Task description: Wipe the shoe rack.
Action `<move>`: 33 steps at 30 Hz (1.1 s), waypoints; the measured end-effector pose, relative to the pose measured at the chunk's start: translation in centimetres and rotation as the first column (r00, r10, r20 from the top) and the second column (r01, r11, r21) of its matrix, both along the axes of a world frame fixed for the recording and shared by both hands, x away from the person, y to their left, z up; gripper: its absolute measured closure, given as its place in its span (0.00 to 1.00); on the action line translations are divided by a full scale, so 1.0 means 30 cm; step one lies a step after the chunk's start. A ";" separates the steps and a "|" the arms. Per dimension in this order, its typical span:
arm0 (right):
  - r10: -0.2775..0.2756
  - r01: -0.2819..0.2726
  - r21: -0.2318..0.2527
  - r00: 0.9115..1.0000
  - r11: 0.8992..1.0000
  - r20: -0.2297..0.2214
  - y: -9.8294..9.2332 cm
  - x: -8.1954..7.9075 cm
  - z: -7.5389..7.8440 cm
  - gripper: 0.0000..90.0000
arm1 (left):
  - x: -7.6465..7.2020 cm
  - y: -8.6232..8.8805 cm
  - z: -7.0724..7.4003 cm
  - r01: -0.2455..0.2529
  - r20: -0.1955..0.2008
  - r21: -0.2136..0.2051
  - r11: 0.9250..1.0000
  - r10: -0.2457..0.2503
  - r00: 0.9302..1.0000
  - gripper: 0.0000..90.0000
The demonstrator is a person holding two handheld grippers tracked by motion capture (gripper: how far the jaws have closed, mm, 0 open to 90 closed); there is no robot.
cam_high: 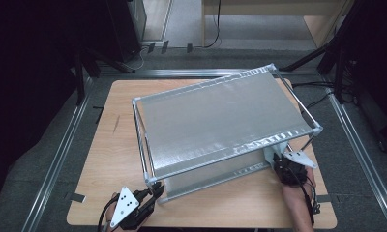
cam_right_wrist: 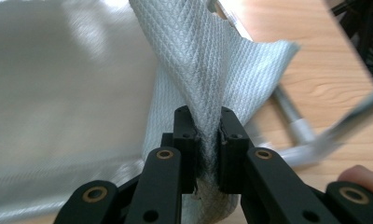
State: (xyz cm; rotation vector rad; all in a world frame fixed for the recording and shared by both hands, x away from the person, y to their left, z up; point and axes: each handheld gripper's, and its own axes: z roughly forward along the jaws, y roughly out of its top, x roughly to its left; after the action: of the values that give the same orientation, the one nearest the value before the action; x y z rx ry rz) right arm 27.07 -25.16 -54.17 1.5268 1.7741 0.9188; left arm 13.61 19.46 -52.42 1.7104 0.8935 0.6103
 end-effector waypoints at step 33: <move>0.606 -0.606 -0.013 0.795 0.795 -0.012 0.738 -0.293 -0.027 0.90 | 0.003 -0.002 -0.003 -0.002 0.004 0.005 1.000 0.002 1.000 0.89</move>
State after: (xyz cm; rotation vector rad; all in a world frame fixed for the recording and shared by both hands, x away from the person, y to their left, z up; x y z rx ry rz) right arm 18.28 -3.03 -54.97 0.9345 2.3254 1.1859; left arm 13.69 19.39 -52.52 1.7119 0.8920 0.6174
